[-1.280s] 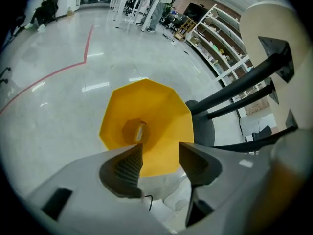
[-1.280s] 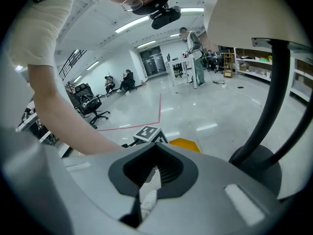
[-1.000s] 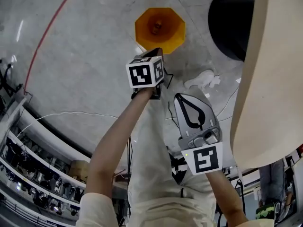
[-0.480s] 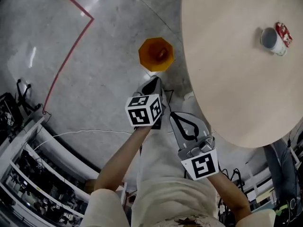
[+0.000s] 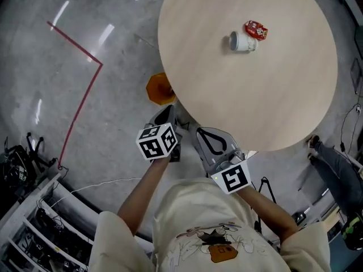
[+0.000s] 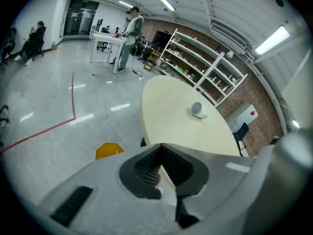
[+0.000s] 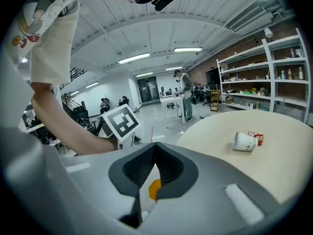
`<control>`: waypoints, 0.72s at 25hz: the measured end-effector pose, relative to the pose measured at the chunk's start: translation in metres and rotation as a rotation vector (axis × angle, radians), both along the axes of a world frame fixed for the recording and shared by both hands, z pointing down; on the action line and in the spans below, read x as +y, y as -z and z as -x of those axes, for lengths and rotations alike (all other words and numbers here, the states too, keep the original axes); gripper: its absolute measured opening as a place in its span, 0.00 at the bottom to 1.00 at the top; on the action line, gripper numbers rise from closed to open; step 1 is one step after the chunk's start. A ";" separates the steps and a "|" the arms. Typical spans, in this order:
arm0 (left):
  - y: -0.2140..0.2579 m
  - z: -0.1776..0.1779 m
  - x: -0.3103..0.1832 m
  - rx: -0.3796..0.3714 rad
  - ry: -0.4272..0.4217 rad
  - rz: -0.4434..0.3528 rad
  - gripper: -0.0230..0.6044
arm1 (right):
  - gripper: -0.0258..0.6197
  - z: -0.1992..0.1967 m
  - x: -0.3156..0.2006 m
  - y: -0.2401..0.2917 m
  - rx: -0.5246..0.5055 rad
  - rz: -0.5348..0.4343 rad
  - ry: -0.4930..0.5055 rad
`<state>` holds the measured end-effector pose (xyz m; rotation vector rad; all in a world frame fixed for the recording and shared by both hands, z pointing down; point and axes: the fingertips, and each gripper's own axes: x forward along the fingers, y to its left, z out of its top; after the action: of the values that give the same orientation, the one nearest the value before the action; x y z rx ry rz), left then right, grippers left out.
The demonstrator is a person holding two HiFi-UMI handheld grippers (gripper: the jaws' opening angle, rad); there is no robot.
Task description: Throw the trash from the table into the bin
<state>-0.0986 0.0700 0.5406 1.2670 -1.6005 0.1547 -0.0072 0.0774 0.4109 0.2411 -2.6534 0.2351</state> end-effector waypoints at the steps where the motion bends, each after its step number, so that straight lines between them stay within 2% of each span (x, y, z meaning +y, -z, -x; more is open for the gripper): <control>1: 0.014 -0.005 -0.004 -0.007 -0.005 -0.013 0.05 | 0.05 -0.005 -0.005 0.010 -0.023 -0.012 -0.022; 7: 0.082 -0.043 -0.020 -0.023 -0.002 -0.085 0.05 | 0.05 -0.035 -0.029 0.055 -0.130 -0.049 -0.118; 11: 0.109 -0.071 -0.032 -0.059 -0.033 -0.130 0.05 | 0.05 -0.058 -0.038 0.061 -0.141 -0.001 -0.168; 14: 0.127 -0.085 -0.041 -0.085 -0.052 -0.157 0.05 | 0.05 -0.073 -0.049 0.062 -0.142 -0.024 -0.173; 18: 0.137 -0.109 -0.047 -0.114 -0.099 -0.170 0.05 | 0.05 -0.089 -0.072 0.063 -0.172 -0.012 -0.233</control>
<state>0.0106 0.0231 0.4038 1.4926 -1.6767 0.1583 0.0819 0.0058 0.3478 0.5590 -2.7953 0.3273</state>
